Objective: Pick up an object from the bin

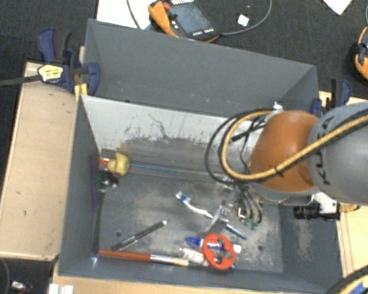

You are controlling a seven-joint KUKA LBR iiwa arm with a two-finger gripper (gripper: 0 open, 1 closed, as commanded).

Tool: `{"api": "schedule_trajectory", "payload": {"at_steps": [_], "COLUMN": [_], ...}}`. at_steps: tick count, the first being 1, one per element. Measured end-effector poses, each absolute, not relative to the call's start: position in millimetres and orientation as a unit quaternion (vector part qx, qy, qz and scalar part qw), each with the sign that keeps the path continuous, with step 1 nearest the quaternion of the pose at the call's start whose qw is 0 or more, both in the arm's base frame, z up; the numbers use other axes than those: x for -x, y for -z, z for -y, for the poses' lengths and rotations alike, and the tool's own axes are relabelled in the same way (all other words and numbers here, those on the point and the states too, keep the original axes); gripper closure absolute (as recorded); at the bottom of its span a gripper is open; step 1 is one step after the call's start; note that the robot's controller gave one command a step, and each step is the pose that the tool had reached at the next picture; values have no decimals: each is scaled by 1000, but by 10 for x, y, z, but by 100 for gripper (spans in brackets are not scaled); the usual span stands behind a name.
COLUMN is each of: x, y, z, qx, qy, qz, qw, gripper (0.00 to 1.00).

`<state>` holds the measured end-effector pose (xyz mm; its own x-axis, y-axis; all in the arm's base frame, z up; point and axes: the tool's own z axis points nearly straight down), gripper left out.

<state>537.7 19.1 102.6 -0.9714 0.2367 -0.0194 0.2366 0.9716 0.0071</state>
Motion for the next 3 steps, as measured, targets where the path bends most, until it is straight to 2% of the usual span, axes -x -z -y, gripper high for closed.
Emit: {"api": "schedule_trajectory", "payload": {"at_steps": [1,2,3], "x": [-5652,-5760,-5759], "y": [-708,-714,-716], "z": [152,-410,-408], "qx": [-72,-155,-155], "qy": [-2,-5,-5], "qz": [-997,-988,-988], "qw": [13,15,15], "gripper": [0,100,100]}}
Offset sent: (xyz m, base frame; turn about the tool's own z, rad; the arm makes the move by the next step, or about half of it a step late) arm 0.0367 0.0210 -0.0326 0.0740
